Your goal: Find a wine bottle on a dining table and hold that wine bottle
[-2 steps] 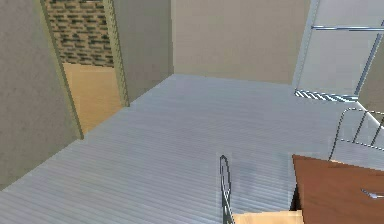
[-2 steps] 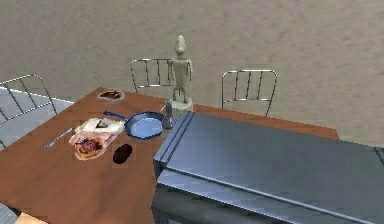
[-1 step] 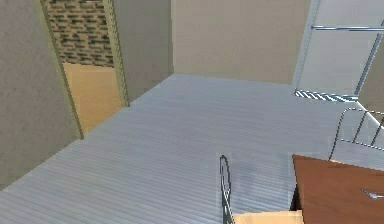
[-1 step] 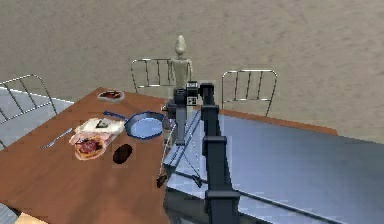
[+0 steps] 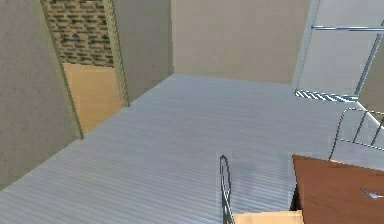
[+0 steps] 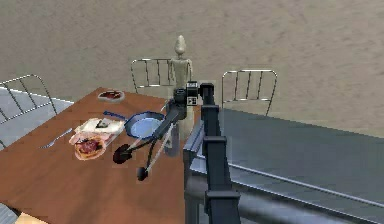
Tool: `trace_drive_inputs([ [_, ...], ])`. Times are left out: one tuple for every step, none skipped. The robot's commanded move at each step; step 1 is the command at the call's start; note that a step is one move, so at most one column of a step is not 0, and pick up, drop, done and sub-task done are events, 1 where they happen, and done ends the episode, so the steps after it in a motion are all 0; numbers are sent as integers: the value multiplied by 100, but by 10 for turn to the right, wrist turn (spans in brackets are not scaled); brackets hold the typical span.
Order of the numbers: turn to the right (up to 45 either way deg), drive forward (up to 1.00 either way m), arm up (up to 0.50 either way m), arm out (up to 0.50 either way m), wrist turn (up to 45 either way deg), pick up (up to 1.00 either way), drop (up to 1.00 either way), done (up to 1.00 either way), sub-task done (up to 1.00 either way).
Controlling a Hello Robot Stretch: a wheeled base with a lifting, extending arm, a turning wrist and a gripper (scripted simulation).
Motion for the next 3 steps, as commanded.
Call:
trace_drive_inputs([
  [0, 0, 0, 0, 450, 0, 0, 0, 0],
  [0, 0, 0, 0, 450, 0, 0, 0, 0],
  [0, 0, 0, 0, 240, 0, 0, 0, 0],
])
